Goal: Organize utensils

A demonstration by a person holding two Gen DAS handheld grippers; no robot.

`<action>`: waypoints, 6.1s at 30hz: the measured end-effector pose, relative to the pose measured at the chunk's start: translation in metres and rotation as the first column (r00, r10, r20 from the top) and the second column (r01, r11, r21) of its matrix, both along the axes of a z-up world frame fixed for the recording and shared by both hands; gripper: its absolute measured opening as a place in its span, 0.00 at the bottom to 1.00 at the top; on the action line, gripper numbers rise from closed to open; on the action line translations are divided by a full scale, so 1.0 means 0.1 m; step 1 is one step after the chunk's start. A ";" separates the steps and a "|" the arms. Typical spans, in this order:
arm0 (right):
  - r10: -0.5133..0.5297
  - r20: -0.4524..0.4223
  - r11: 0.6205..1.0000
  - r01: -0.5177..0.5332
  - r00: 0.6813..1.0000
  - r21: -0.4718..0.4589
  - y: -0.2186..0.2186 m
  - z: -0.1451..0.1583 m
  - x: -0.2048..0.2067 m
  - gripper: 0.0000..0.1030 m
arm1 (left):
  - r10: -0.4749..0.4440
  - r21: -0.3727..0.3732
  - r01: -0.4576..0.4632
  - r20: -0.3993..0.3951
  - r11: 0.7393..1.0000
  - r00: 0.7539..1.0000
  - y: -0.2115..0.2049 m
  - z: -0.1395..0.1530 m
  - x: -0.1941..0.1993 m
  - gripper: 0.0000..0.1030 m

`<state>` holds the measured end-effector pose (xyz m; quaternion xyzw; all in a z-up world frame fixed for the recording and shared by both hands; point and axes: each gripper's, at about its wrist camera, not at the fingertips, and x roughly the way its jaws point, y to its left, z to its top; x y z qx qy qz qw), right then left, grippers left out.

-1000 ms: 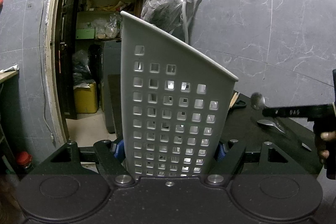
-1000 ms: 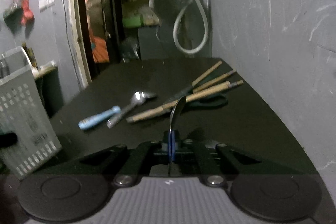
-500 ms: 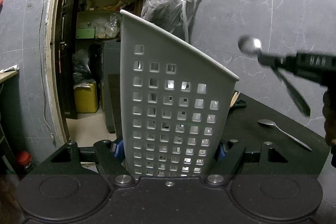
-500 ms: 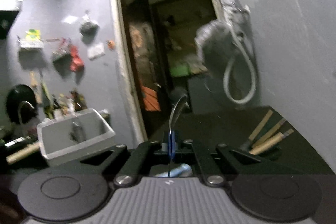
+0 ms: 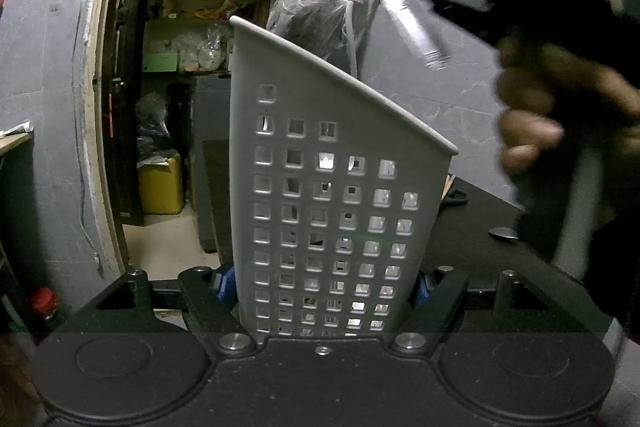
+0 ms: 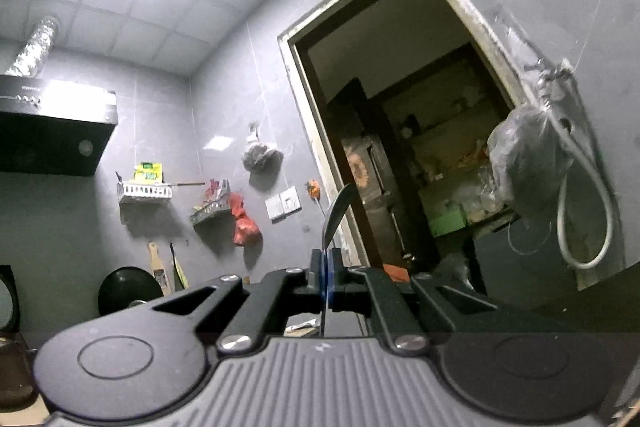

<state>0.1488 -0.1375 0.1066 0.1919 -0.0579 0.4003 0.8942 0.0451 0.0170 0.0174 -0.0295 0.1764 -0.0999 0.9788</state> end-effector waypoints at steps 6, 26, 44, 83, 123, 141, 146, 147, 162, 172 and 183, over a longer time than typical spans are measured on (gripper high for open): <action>-0.018 -0.058 1.000 0.019 0.998 0.014 0.12 -0.18 0.25 0.02 | -0.006 -0.006 0.006 0.001 1.000 1.000 0.03 -0.01 0.02 0.75; -0.189 0.086 0.975 0.198 0.978 -0.105 0.07 -0.60 -0.20 0.02 | -0.006 -0.007 0.006 -0.001 1.000 1.000 0.05 0.00 0.03 0.75; -0.164 0.109 0.924 0.192 0.980 -0.331 0.06 -0.72 -0.67 0.07 | -0.001 0.001 0.001 -0.002 1.000 1.000 0.01 0.01 0.03 0.75; -0.671 -0.336 0.714 0.456 0.661 -0.532 -1.37 -1.32 -0.63 1.00 | 0.006 0.005 -0.006 -0.004 1.000 1.000 0.01 0.04 -0.01 0.75; -0.691 -0.401 0.655 0.288 0.601 -0.699 -1.30 -1.33 0.06 1.00 | 0.015 0.017 -0.015 -0.004 1.000 1.000 -0.02 0.07 -0.02 0.75; -0.648 -0.380 0.676 0.269 0.660 -0.686 -1.22 -1.32 0.00 0.82 | 0.017 0.019 -0.017 -0.005 1.000 1.000 -0.04 0.06 0.00 0.75; -0.630 -0.366 0.684 0.267 0.685 -0.679 -1.18 -1.31 -0.02 0.62 | 0.017 0.019 -0.017 -0.005 1.000 1.000 -0.04 0.06 0.00 0.75; -0.626 -0.361 0.686 0.269 0.691 -0.676 -1.17 -1.31 -0.03 0.58 | 0.017 0.019 -0.017 -0.005 1.000 1.000 -0.04 0.06 0.00 0.75; -0.613 -0.311 0.672 0.272 0.727 -0.689 -1.07 -1.31 -0.15 0.08 | 0.017 0.019 -0.017 -0.005 1.000 1.000 -0.04 0.06 0.00 0.75; -0.607 -0.298 0.662 0.261 0.736 -0.703 -1.07 -1.30 -0.13 0.04 | 0.017 0.019 -0.017 -0.004 1.000 1.000 -0.04 0.06 0.00 0.75; -0.500 -0.514 0.841 0.247 0.697 -0.482 -1.48 -1.34 -0.14 0.04 | 0.018 0.018 -0.018 -0.005 1.000 1.000 -0.03 0.06 0.00 0.75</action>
